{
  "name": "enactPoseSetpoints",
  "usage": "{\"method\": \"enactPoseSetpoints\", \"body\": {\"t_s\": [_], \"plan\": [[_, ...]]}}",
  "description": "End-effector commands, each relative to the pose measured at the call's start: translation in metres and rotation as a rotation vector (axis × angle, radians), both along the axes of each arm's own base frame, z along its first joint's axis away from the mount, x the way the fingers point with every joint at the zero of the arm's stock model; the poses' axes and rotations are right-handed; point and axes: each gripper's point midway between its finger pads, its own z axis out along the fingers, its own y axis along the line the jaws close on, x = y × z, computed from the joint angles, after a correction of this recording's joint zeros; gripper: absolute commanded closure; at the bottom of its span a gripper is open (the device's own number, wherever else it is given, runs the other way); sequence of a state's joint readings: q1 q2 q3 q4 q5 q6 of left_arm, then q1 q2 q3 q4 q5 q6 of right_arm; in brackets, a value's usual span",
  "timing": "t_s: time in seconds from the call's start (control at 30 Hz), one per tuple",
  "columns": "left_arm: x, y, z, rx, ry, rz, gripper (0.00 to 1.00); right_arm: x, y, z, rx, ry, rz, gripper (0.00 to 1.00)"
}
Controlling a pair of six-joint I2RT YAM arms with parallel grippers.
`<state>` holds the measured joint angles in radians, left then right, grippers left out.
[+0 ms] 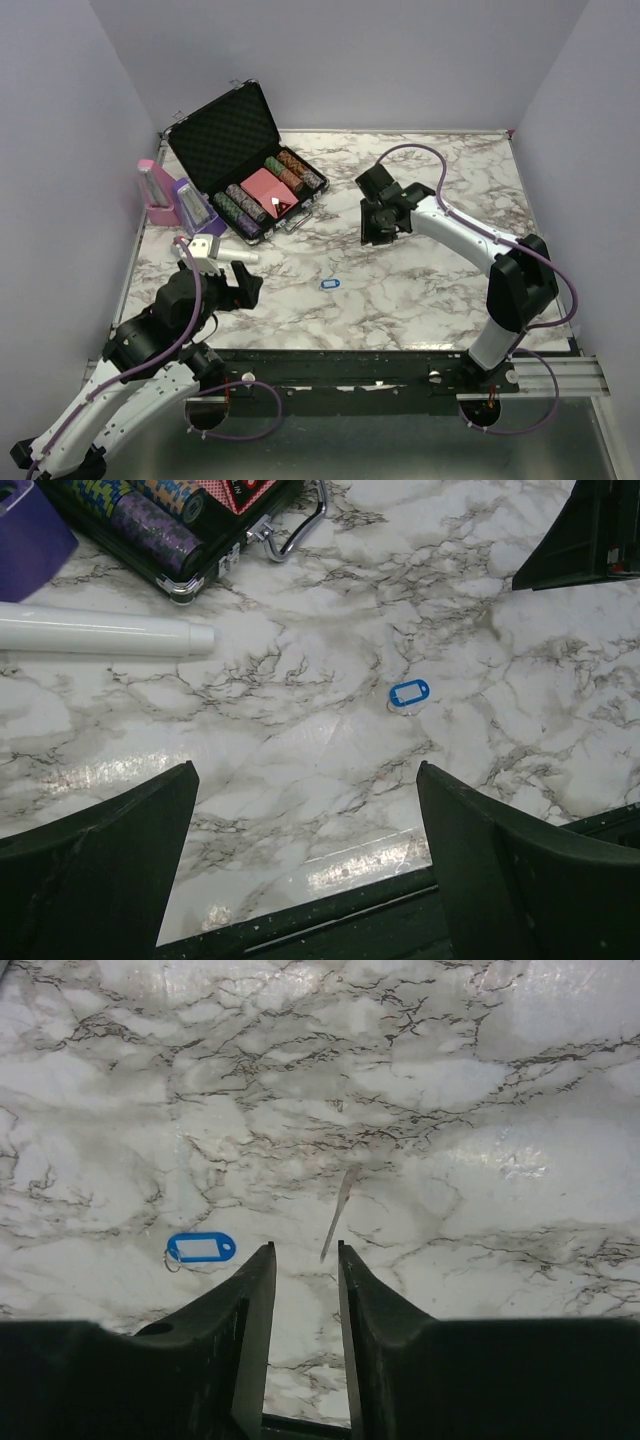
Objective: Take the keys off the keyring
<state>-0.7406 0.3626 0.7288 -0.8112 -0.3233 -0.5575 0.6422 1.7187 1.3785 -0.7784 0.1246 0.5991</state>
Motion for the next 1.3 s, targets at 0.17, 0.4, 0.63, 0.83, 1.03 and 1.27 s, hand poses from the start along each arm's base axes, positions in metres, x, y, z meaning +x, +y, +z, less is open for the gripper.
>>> {"method": "enactPoseSetpoints", "body": {"t_s": [0.17, 0.4, 0.63, 0.83, 1.03, 1.27], "plan": [[0.005, 0.006, -0.003, 0.036, -0.009, 0.03, 0.01, -0.011, -0.004, 0.008, -0.007, 0.009, 0.038, 0.52], [0.005, 0.004, -0.005, 0.04, -0.005, 0.019, 0.01, -0.017, -0.012, 0.027, 0.011, -0.032, 0.028, 0.45], [0.007, 0.004, -0.008, 0.058, 0.013, 0.028, 0.01, -0.025, -0.035, 0.051, -0.001, -0.123, -0.012, 0.0], [0.008, 0.002, -0.011, 0.071, 0.033, 0.02, 0.01, -0.042, -0.055, 0.068, 0.013, -0.192, -0.034, 0.0], [0.008, -0.004, -0.01, 0.045, 0.026, 0.002, 0.01, -0.057, -0.065, 0.086, 0.109, -0.29, -0.057, 0.0], [0.008, -0.014, -0.011, 0.003, 0.003, -0.04, 0.01, -0.074, -0.073, 0.111, 0.247, -0.403, -0.091, 0.0]]}}
